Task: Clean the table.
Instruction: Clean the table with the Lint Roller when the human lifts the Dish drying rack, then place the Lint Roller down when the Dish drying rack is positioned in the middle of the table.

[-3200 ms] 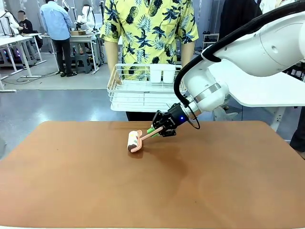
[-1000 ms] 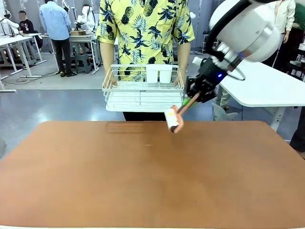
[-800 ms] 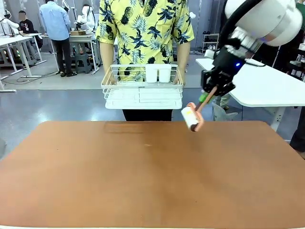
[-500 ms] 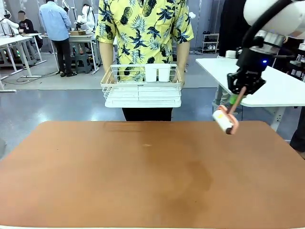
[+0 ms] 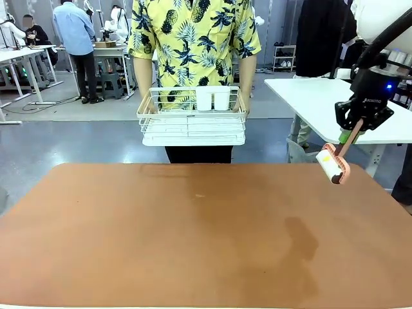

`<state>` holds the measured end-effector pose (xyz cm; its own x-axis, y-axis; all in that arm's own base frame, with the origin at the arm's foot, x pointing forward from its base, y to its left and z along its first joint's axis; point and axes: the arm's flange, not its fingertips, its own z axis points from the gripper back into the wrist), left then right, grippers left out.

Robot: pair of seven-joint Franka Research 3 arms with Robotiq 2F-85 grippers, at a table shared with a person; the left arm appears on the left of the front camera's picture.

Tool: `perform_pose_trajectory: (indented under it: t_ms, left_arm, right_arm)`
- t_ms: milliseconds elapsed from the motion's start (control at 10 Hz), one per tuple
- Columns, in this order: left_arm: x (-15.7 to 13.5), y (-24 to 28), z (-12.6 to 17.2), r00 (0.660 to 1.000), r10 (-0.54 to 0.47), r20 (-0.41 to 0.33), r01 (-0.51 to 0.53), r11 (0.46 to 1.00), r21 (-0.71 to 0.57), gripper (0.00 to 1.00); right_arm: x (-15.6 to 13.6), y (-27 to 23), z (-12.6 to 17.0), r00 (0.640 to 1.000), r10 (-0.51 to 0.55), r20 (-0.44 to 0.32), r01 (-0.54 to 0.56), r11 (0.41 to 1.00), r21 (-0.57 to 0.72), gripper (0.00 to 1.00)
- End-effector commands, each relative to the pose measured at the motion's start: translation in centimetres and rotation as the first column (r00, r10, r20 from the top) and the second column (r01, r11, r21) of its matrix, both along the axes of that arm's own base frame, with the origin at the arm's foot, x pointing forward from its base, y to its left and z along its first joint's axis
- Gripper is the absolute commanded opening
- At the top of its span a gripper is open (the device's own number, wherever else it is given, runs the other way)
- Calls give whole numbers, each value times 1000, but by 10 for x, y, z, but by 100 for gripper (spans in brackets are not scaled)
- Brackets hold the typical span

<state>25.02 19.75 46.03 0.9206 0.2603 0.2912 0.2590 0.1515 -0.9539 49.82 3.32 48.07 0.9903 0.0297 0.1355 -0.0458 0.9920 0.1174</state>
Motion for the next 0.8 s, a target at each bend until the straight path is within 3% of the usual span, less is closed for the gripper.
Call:
perform_pose_trajectory:
  t_ms: [0, 700]
  left_arm:
    - [-2, 2, 2, 1000, -5, 15, 5, 1000, -15, 100]
    - [-2, 2, 2, 1000, -5, 15, 5, 1000, -15, 100]
  right_arm:
    - [6, 7, 4, 1000, 15, -4, -15, 1000, -3, 21]
    - [6, 7, 4, 1000, 15, -4, -15, 1000, -3, 21]
